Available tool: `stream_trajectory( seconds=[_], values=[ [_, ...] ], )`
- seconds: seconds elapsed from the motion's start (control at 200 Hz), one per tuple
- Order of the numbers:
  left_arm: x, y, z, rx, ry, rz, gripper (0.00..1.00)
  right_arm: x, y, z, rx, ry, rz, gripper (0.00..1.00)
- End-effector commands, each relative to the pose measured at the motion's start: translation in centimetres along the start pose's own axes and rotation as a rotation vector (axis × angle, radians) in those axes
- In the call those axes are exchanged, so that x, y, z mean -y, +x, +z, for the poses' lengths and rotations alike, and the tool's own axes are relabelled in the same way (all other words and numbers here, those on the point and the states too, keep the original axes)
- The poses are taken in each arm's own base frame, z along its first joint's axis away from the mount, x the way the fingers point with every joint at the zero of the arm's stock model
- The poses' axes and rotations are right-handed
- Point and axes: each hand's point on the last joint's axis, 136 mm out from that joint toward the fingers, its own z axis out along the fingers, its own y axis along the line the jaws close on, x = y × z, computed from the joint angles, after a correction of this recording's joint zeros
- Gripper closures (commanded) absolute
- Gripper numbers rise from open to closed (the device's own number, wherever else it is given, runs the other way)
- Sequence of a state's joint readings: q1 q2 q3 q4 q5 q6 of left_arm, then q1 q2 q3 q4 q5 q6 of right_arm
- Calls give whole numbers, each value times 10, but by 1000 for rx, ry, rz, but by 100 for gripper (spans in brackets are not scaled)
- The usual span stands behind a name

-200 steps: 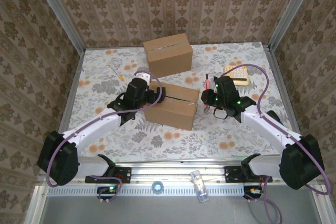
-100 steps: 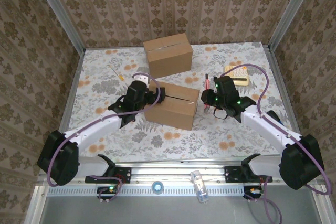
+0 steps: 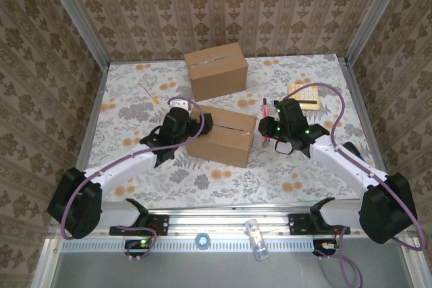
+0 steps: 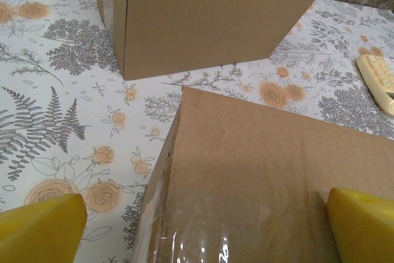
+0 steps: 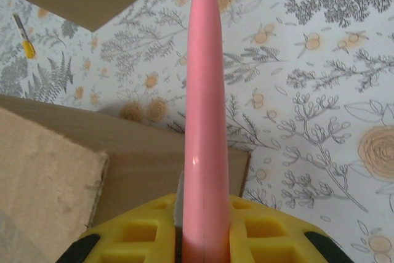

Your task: Unpack the express box

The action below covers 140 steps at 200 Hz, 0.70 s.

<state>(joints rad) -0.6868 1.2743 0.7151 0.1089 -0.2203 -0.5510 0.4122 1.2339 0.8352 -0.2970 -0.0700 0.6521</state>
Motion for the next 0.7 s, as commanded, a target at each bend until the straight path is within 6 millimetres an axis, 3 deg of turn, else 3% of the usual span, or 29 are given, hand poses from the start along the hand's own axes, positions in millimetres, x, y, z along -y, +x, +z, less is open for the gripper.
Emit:
stream_trajectory(
  seconds=[0.0,0.185,0.43,0.695],
  values=[
    [-37,55,3,-156,-138,31,1,-16,-5,-21,-16,-42,8,100],
    [-48,70,3,-192,-177,26,2,-25,2,-47,-74,-66,17,100],
    [-50,79,3,-229,-183,17,8,-31,27,-92,-192,-118,-3,100],
    [-49,80,2,-234,-177,15,10,-56,53,-114,-298,-303,24,100]
  ],
)
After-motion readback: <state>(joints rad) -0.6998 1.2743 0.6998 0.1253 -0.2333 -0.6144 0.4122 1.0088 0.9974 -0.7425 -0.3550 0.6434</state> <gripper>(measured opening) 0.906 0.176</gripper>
